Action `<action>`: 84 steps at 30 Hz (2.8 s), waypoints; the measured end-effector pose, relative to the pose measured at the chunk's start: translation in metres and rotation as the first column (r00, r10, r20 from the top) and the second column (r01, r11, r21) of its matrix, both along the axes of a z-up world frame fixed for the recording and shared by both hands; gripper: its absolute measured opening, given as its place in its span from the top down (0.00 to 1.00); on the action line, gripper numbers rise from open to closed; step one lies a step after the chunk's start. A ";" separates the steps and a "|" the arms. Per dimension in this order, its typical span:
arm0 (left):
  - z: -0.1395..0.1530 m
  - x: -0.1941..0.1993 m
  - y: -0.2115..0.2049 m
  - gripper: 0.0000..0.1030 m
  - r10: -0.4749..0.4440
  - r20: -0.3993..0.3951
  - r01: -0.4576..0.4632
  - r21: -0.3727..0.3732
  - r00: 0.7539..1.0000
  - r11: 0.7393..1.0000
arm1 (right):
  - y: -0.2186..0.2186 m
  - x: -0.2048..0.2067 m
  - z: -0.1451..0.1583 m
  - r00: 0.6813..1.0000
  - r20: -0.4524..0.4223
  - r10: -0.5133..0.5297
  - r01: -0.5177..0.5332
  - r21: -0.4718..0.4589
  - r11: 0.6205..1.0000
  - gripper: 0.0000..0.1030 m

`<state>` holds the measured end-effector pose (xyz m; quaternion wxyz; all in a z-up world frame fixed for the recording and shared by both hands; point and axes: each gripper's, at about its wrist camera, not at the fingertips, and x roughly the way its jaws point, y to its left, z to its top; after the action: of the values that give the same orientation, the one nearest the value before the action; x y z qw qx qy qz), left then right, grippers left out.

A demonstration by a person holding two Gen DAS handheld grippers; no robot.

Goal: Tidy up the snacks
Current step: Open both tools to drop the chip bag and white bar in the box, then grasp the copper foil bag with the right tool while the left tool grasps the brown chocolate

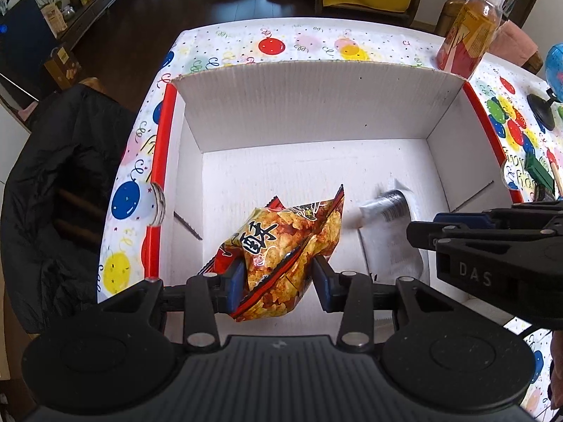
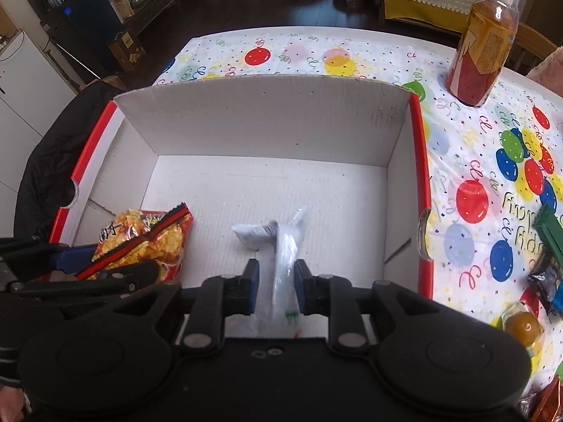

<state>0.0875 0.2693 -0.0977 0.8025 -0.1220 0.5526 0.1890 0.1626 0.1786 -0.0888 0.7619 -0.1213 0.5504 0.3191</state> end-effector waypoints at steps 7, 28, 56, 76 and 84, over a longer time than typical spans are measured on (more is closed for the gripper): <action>0.008 -0.005 0.000 0.50 0.003 0.020 -0.003 -0.007 1.000 1.000 | -0.006 -0.007 0.012 1.000 0.023 -0.006 0.006 0.007 1.000 0.61; 0.065 -0.031 -0.031 0.37 -0.093 0.140 0.091 0.018 0.986 0.996 | -0.066 -0.036 0.076 0.989 0.098 -0.109 0.100 0.094 0.990 0.17; 0.062 0.008 -0.215 0.01 -0.344 0.217 0.369 -0.086 0.913 0.925 | -0.325 -0.051 0.056 0.892 0.019 -0.452 0.451 0.048 0.891 0.10; -0.017 0.078 -0.306 0.02 -0.348 0.059 0.352 -0.079 0.936 0.933 | -0.406 0.016 0.003 0.917 -0.051 -0.395 0.396 0.010 0.918 0.12; -0.026 0.084 -0.290 0.02 -0.253 0.035 0.255 -0.096 0.967 0.962 | -0.378 0.035 -0.026 0.946 -0.093 -0.312 0.313 -0.001 0.950 0.11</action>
<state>0.1714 -0.0203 -0.1241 0.8193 -0.0921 0.5632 0.0552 0.1975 -0.1991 -0.1147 0.7775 -0.0126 0.5950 0.2033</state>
